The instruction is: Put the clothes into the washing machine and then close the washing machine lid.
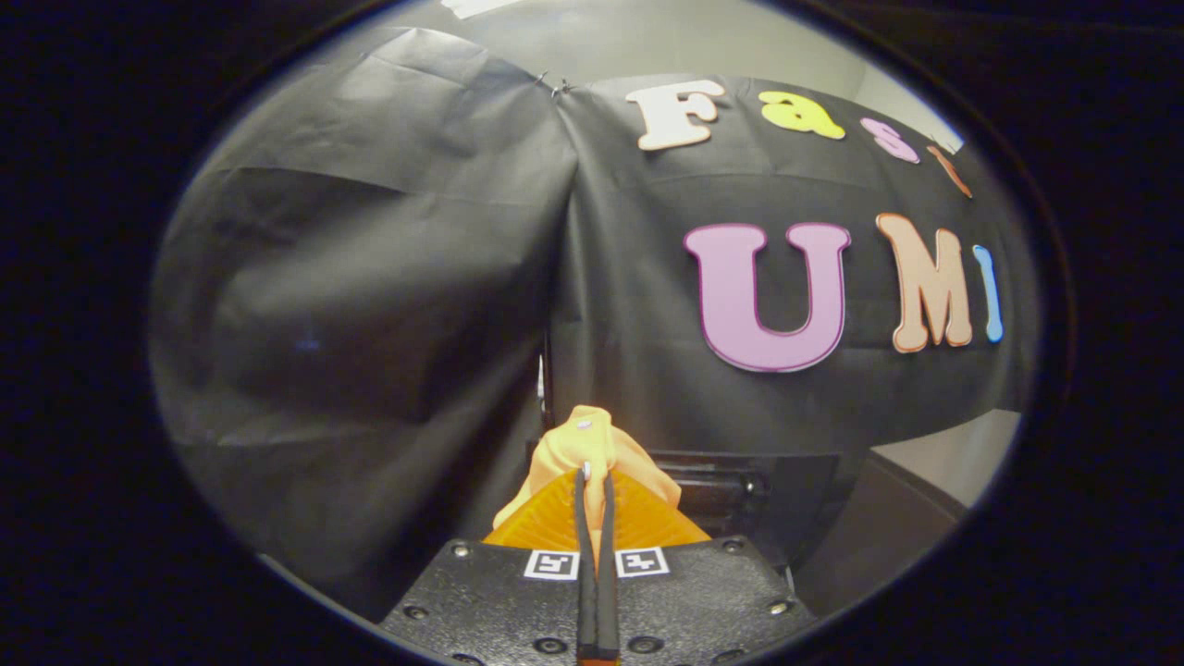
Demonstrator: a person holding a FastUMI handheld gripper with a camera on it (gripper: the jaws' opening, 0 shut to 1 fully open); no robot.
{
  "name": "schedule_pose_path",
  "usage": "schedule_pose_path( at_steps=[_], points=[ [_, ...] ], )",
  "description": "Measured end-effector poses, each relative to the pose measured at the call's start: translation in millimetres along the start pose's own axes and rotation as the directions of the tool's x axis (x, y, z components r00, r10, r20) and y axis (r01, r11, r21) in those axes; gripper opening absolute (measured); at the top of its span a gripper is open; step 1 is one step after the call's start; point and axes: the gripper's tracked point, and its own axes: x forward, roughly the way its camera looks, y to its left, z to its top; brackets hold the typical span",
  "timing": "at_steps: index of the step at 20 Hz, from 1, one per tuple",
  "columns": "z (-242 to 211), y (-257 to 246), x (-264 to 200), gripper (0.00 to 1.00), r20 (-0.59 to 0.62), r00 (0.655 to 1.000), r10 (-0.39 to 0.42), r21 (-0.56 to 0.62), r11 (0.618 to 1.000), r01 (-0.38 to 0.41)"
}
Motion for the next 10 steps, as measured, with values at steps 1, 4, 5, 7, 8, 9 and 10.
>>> schedule_pose_path(
  at_steps=[1,4,5,7,8,9,10],
  points=[
    [-15,2,2,0.0,-0.022,1.0,0.004,-0.004,1.0,-0.004],
    [-63,6,6,0.0,-0.085,0.996,0.014,-0.009,1.0,-0.015],
    [-79,9,6,0.0,-0.11,0.994,0.023,-0.008,1.0,-0.024],
    [-115,12,6,0.0,-0.172,0.985,0.034,-0.021,0.999,-0.038],
    [-131,11,6,0.0,-0.202,0.979,0.034,-0.031,0.999,-0.041],
    [-145,11,7,0.0,-0.227,0.973,0.034,-0.038,0.998,-0.044],
    [-157,12,6,0.0,-0.248,0.968,0.037,-0.034,0.998,-0.047]
  ],
)
